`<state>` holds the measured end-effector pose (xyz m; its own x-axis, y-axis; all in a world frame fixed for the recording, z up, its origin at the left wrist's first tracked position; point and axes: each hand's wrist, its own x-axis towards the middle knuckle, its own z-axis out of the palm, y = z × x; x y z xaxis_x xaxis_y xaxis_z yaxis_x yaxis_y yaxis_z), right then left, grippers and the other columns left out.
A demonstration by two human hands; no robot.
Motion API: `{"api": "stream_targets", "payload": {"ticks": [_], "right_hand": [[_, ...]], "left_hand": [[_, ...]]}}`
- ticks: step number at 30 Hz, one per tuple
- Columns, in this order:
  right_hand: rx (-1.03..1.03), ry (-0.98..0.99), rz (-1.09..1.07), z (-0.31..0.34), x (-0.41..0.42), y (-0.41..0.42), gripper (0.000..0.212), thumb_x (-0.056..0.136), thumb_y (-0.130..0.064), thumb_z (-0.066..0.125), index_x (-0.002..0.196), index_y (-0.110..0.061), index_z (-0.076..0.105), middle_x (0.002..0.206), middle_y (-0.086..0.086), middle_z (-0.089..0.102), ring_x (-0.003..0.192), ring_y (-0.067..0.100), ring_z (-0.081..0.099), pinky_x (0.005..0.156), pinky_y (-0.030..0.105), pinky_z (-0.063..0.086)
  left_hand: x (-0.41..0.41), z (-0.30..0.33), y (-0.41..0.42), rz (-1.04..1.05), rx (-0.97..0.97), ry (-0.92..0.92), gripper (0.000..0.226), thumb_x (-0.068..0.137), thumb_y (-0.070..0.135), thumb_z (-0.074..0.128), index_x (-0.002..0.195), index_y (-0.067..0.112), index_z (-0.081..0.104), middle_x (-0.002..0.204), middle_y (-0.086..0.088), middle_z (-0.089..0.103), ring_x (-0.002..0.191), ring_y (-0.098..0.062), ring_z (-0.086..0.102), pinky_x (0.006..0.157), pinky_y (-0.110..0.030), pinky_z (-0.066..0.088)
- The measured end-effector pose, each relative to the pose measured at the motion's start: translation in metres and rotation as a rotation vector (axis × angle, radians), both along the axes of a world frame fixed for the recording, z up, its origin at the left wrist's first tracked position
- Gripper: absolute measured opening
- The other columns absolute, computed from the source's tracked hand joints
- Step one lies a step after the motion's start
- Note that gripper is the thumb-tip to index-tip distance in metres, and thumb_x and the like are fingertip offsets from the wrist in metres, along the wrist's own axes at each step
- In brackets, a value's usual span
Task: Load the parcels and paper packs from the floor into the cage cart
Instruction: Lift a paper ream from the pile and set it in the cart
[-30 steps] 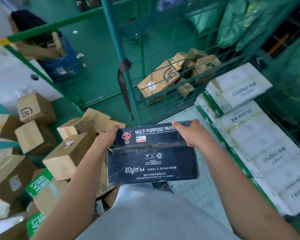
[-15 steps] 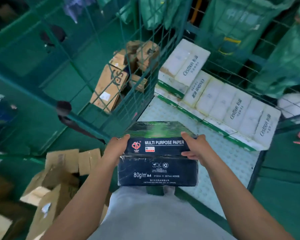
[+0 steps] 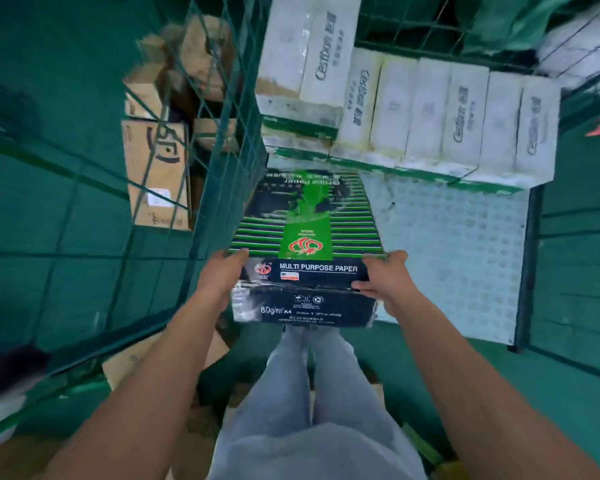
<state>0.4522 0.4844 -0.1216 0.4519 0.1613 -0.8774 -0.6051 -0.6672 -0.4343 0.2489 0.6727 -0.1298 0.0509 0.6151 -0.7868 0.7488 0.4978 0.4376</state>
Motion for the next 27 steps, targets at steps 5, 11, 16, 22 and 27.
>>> {"api": "stream_targets", "payload": {"ticks": [5, 11, 16, 22, 27], "right_hand": [[0.002, 0.016, -0.086, -0.077, -0.013, -0.003, 0.054, 0.078, -0.030, 0.061, 0.123, -0.019, 0.034, 0.122, 0.022, 0.060, 0.100, 0.037, 0.070, 0.068, 0.032, 0.060], [-0.055, -0.002, -0.043, -0.175, -0.038, -0.002, 0.030, 0.107, -0.009, 0.050, 0.127, -0.012, 0.027, 0.095, 0.005, 0.052, 0.075, 0.011, 0.065, 0.051, 0.012, 0.042], [-0.033, 0.093, -0.078, -0.215, -0.057, 0.007, 0.048, 0.099, 0.004, 0.055, 0.126, -0.027, 0.030, 0.109, 0.010, 0.052, 0.093, 0.028, 0.069, 0.073, 0.034, 0.061], [-0.049, -0.007, -0.038, -0.236, -0.080, 0.001, 0.059, 0.097, 0.007, 0.044, 0.140, -0.031, 0.032, 0.109, -0.002, 0.063, 0.087, 0.021, 0.063, 0.079, 0.045, 0.056], [-0.036, -0.029, -0.051, -0.255, -0.058, 0.024, 0.056, 0.093, -0.002, 0.048, 0.133, -0.037, 0.032, 0.097, -0.002, 0.060, 0.074, 0.016, 0.056, 0.070, 0.038, 0.049]], "left_hand": [[0.009, -0.062, 0.019, 0.000, 0.006, 0.002, 0.065, 0.101, 0.038, 0.062, 0.158, 0.021, 0.036, 0.162, -0.004, 0.039, 0.145, -0.028, 0.040, 0.117, -0.042, 0.033], [-0.001, -0.139, 0.030, 0.063, -0.105, 0.052, 0.061, 0.103, 0.036, 0.061, 0.158, 0.034, 0.034, 0.153, 0.001, 0.045, 0.133, -0.026, 0.049, 0.112, -0.048, 0.044], [-0.012, -0.183, 0.042, 0.280, -0.179, 0.029, 0.048, 0.107, 0.011, 0.052, 0.150, 0.029, 0.041, 0.128, -0.004, 0.057, 0.109, -0.022, 0.064, 0.097, -0.045, 0.059], [-0.027, -0.217, 0.022, 0.481, -0.272, 0.001, 0.046, 0.108, 0.000, 0.043, 0.146, 0.027, 0.044, 0.115, -0.006, 0.063, 0.107, -0.026, 0.063, 0.103, -0.046, 0.055], [-0.016, -0.246, 0.025, 0.532, -0.263, -0.072, 0.049, 0.107, -0.002, 0.042, 0.146, 0.027, 0.043, 0.134, -0.011, 0.062, 0.107, -0.025, 0.065, 0.104, -0.045, 0.055]]}}
